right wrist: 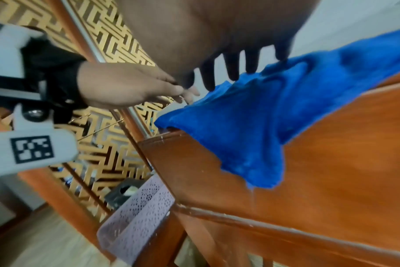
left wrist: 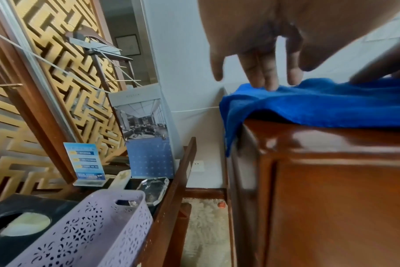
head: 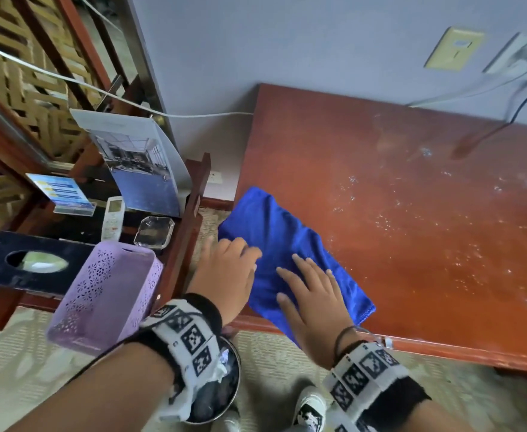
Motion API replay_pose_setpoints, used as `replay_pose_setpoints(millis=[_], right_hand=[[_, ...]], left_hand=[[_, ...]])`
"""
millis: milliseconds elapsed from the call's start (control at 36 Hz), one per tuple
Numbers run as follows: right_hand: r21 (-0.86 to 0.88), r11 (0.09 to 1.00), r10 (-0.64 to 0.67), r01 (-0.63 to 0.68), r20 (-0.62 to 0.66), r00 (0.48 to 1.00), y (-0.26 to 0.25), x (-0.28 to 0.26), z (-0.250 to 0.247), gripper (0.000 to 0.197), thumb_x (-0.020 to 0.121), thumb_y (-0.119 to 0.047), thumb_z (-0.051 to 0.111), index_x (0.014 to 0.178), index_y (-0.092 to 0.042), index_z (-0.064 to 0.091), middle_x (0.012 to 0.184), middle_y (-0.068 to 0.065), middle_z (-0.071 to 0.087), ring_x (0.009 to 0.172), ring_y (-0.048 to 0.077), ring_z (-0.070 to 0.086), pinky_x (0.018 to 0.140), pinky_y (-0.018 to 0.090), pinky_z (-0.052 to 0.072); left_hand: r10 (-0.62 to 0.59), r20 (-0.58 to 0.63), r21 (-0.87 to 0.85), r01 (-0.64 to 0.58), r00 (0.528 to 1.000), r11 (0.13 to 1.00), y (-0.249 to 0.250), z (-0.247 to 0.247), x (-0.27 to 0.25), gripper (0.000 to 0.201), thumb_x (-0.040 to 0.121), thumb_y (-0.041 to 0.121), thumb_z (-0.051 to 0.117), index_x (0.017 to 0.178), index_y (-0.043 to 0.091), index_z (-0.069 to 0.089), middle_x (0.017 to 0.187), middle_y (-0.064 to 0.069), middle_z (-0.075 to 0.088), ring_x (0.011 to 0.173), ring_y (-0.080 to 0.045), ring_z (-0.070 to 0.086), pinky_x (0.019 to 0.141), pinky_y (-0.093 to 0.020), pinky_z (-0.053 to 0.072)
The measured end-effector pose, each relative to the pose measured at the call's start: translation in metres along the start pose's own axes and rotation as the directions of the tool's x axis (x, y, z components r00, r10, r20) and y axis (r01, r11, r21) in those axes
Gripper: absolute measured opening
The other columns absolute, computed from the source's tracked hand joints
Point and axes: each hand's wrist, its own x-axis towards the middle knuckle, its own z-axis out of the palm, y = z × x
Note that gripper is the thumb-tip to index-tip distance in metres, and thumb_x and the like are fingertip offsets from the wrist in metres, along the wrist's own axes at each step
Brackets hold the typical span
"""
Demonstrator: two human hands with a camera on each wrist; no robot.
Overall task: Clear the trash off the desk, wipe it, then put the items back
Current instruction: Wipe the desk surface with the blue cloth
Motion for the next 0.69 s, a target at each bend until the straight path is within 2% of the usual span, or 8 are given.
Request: replay_pose_setpoints(millis=[56, 111, 167, 222, 361, 500, 639, 694], right_hand=[[0.018, 0.995, 0.102, -0.1, -0.102, 0.99, -0.012, 0.011, -0.001, 0.078, 0.076, -0.057, -0.005, 0.148, -0.039, 0.02, 0.16, -0.004, 0.002, 0.147, 0.019, -0.001, 0.116, 0.044, -0.007], [-0.001, 0.983, 0.182, -0.184, -0.114, 0.977, -0.023, 0.025, 0.007, 0.072, 0.077, -0.057, -0.006, 0.147, -0.046, 0.005, 0.159, -0.002, -0.013, 0.146, 0.022, -0.009, 0.114, 0.051, -0.01], [-0.009, 0.968, 0.251, -0.252, -0.084, 0.964, -0.031, 0.037, 0.018, 0.066, 0.079, -0.058, -0.007, 0.145, -0.049, -0.007, 0.155, -0.002, -0.026, 0.144, 0.023, -0.02, 0.108, 0.056, -0.019], [-0.036, 0.964, 0.26, -0.263, -0.064, 0.963, -0.034, 0.04, 0.024, 0.072, 0.073, -0.056, -0.016, 0.144, -0.048, -0.012, 0.153, -0.001, -0.031, 0.142, 0.025, -0.027, 0.1, 0.056, -0.029], [-0.086, 0.98, 0.18, -0.182, -0.034, 0.983, -0.018, 0.028, 0.029, 0.069, 0.075, -0.057, -0.015, 0.143, -0.047, -0.018, 0.153, -0.004, -0.032, 0.141, 0.021, -0.03, 0.104, 0.055, -0.025], [-0.104, 0.973, 0.194, -0.205, -0.105, 0.975, -0.004, 0.007, 0.03, 0.052, 0.09, -0.049, 0.028, 0.142, -0.042, 0.036, 0.152, 0.001, 0.033, 0.14, 0.023, 0.025, 0.105, 0.055, 0.014], [-0.16, 0.976, 0.12, -0.146, -0.161, 0.98, 0.025, -0.019, 0.026, 0.057, 0.082, -0.039, 0.037, 0.139, -0.042, 0.037, 0.148, 0.001, 0.04, 0.136, 0.023, 0.028, 0.106, 0.048, 0.017], [-0.165, 0.97, 0.149, -0.177, -0.172, 0.974, 0.035, -0.025, 0.024, 0.062, 0.074, -0.034, 0.038, 0.135, -0.039, 0.041, 0.145, 0.007, 0.044, 0.135, 0.029, 0.029, 0.109, 0.046, 0.012]], left_hand=[[0.001, 0.067, -0.083, 0.004, 0.998, 0.997, -0.008, -0.001, 0.02, 0.038, 0.091, 0.015, 0.053, 0.129, 0.016, 0.057, 0.127, -0.013, 0.056, 0.117, -0.036, 0.053, 0.102, -0.048, 0.04], [-0.032, 0.193, -0.036, 0.04, 0.981, 0.999, -0.01, 0.002, 0.037, 0.052, 0.1, 0.023, 0.041, 0.15, 0.021, 0.027, 0.157, -0.014, 0.02, 0.144, -0.032, 0.019, 0.116, -0.043, 0.019], [-0.084, 0.295, 0.081, 0.063, 0.952, 0.995, -0.007, 0.01, 0.046, 0.057, 0.103, 0.032, 0.028, 0.153, 0.029, 0.002, 0.161, -0.007, -0.007, 0.148, -0.028, -0.001, 0.119, -0.043, 0.007], [-0.103, 0.319, 0.151, 0.057, 0.942, 0.987, -0.003, 0.021, 0.043, 0.056, 0.103, 0.034, 0.02, 0.152, 0.029, -0.006, 0.16, -0.008, -0.012, 0.147, -0.032, -0.005, 0.118, -0.046, 0.005], [-0.092, 0.249, 0.117, 0.065, 0.964, 0.991, 0.002, 0.03, 0.019, 0.057, 0.088, 0.038, 0.028, 0.137, 0.018, 0.051, 0.142, -0.018, 0.048, 0.127, -0.041, 0.048, 0.098, -0.057, 0.043], [-0.114, 0.251, 0.102, 0.091, 0.961, 0.991, 0.029, 0.031, -0.006, 0.06, 0.085, 0.042, 0.031, 0.13, 0.015, 0.059, 0.134, -0.02, 0.055, 0.119, -0.045, 0.054, 0.101, -0.062, 0.022], [-0.075, 0.182, 0.096, 0.058, 0.98, 0.994, 0.059, 0.023, -0.025, 0.06, 0.08, 0.046, 0.034, 0.118, 0.014, 0.068, 0.103, -0.012, 0.067, 0.084, -0.034, 0.062, 0.1, -0.067, 0.024], [-0.055, 0.124, 0.07, 0.046, 0.991, 0.996, 0.059, 0.022, -0.021, 0.056, 0.079, 0.047, 0.036, 0.114, 0.018, 0.07, 0.1, -0.01, 0.065, 0.082, -0.031, 0.059, 0.1, -0.064, 0.027]])
